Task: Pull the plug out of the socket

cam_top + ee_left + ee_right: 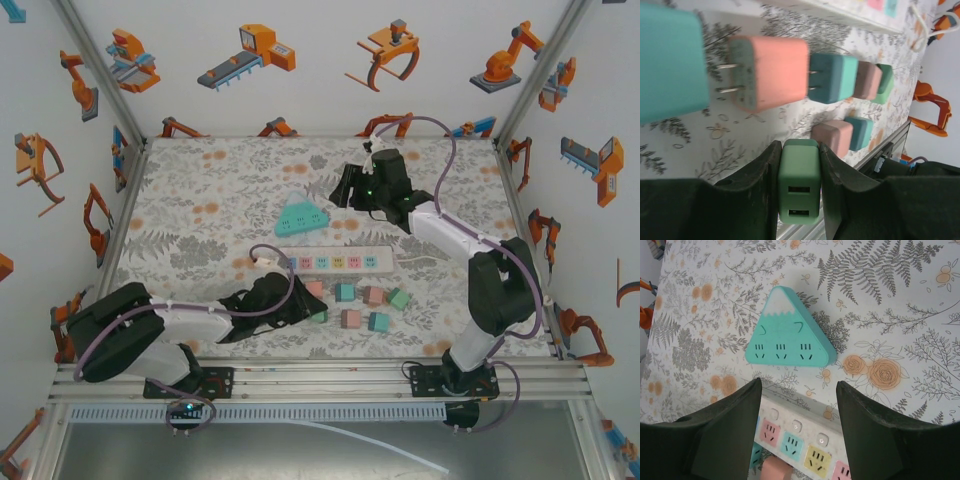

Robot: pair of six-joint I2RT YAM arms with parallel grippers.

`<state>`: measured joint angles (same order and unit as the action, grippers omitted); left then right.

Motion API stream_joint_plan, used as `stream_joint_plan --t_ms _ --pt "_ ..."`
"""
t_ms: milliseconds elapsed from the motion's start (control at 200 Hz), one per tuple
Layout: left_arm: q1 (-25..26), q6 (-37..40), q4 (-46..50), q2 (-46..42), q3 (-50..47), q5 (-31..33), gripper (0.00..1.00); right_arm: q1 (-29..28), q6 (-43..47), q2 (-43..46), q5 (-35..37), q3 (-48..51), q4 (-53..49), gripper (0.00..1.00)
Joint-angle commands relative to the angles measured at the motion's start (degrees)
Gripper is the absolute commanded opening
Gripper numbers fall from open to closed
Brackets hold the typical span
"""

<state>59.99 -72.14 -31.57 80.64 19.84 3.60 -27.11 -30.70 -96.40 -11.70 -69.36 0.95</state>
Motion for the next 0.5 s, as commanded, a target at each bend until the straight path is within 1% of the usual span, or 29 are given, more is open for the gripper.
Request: stream_joint_plan --t_ms 0,100,180,290,391,491 --pt "0.2 -4.2 -5.0 1.0 -0.7 -0.6 0.19 0.3 -0.7 1.9 0.7 0.7 1.1 0.57" --pt "0.2 -4.7 -4.8 1.8 -0.8 -0.4 0.22 0.4 -0.8 2.3 1.0 1.3 1.3 0.58" --pt "0.1 -5.6 -5.2 2.2 -1.4 0.0 0.34 0.4 -0.9 2.5 0.8 1.5 1.4 0.58" --pt "0.2 -5.6 -4.8 2.0 -1.4 0.1 0.39 0.4 -0.6 2.9 1.1 1.4 1.1 0.57" --pt "0.2 -5.9 -3.4 1.7 -1.2 0.3 0.47 0.3 -0.7 3.2 1.2 1.5 1.1 0.58" --pt "0.2 -6.3 -1.0 0.7 -1.3 1.0 0.48 0.4 -0.8 3.3 1.2 1.4 0.9 0.57"
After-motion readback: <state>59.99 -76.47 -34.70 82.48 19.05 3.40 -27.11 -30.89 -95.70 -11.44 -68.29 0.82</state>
